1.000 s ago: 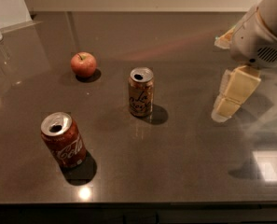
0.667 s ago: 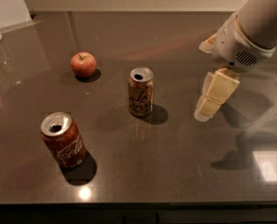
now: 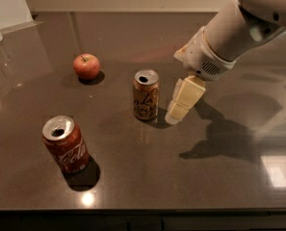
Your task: Pick orange can
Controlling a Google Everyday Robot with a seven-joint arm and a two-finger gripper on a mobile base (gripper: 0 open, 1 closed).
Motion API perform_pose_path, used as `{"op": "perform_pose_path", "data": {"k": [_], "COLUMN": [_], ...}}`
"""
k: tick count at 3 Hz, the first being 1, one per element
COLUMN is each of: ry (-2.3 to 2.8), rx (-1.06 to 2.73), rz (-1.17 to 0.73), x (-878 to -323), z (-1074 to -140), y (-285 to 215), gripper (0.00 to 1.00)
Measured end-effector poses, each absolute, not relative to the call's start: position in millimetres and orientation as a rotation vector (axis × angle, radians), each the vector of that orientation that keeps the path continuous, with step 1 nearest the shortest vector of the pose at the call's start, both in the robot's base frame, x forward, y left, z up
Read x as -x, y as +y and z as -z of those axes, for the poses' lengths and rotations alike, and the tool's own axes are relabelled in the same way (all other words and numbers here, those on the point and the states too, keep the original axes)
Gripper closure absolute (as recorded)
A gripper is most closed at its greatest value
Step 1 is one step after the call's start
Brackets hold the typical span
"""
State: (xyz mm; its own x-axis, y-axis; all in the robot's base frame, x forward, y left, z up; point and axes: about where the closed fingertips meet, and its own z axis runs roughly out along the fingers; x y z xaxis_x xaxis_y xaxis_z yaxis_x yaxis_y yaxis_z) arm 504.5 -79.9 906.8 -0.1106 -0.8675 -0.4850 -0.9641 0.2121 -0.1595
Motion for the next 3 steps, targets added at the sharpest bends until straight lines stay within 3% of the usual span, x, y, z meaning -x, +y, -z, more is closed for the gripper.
{"op": "perform_pose_path", "data": {"k": [2,3], "ry": [1.957,1.944], "rx": [1.680,1.682], "rz": [-0.392,-0.434], "x": [-517,-519], "z": [-898,-894], "y": [-38,-26], "gripper": [0.00,0.18]}}
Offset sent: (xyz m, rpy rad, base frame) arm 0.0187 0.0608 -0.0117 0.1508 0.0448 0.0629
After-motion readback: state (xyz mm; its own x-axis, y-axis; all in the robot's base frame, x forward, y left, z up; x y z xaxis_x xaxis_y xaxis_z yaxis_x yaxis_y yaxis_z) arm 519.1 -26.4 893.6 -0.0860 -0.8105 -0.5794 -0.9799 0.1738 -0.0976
